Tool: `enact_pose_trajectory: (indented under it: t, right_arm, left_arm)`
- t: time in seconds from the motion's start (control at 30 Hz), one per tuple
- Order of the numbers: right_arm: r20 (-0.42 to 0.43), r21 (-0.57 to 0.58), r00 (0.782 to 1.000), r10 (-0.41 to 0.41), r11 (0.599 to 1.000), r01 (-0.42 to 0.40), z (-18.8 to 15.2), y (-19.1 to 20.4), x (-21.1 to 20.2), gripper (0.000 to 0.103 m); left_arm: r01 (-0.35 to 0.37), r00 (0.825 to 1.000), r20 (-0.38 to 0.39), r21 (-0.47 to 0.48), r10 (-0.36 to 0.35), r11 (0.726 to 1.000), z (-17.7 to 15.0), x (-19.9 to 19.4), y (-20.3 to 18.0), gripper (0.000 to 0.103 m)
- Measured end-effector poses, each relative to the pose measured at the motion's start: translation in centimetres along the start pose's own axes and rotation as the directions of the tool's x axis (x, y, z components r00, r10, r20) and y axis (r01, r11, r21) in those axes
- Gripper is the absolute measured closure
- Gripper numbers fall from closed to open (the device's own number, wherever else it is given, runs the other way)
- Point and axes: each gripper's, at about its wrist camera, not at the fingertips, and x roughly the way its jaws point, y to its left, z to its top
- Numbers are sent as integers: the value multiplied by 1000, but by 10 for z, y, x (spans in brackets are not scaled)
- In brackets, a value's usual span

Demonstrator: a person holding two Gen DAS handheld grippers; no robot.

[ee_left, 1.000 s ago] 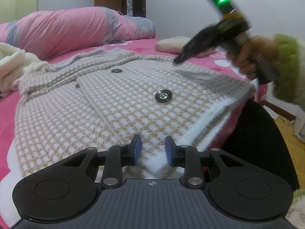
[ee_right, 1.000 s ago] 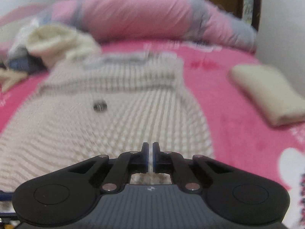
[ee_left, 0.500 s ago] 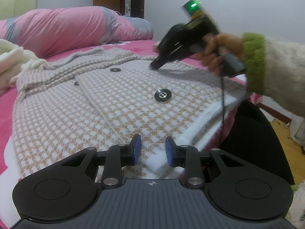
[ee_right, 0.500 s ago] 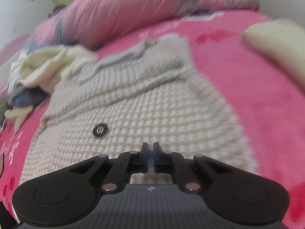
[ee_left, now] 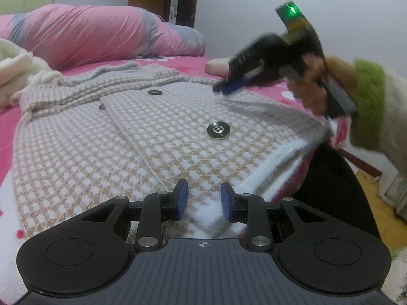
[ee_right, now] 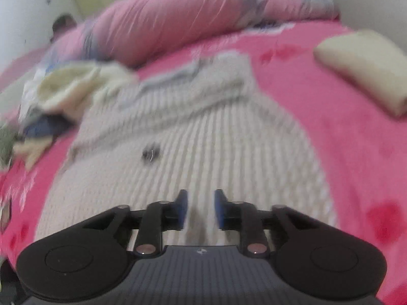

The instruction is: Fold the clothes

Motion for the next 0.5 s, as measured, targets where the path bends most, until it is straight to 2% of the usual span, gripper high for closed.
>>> enact_pose_trajectory:
  t: [0.1, 0.17, 0.2, 0.23, 0.33, 0.4, 0.43, 0.5]
  right_arm:
    - [35, 66, 989, -140, 988, 138, -9, -19, -10, 85]
    - [74, 143, 957, -282, 952, 270, -7, -28, -30, 83]
    - [103, 153, 947, -304, 946, 287, -7, -28, -42, 82]
    - [120, 160, 953, -277, 953, 257, -9, -29, -51, 82]
    - [112, 149, 991, -69, 987, 52, -23, -18, -64, 76]
    - [68, 106, 997, 26, 994, -33, -35, -10, -60, 72]
    - [39, 81, 998, 40, 996, -43, -44, -5, -56, 71]
    - [26, 69, 999, -32, 997, 30, -56, -8, -55, 75]
  left_arm:
    - [-4, 1000, -4, -14, 4, 1000, 1, 0, 0, 75]
    - [-3, 1000, -2, -16, 3, 1000, 1, 0, 1, 75]
    - [-2, 1000, -1, -17, 2, 1000, 1, 0, 1, 75]
    - [-3, 1000, 0, -17, 3, 1000, 1, 0, 1, 75]
    - [-6, 1000, 0, -24, 6, 1000, 1, 1, 0, 74]
    - [-8, 1000, 1, -29, 8, 1000, 1, 1, -1, 73]
    - [-10, 1000, 1, -31, 11, 999, 1, 1, -1, 73]
    - [-11, 1000, 0, -33, 11, 999, 1, 0, -1, 73]
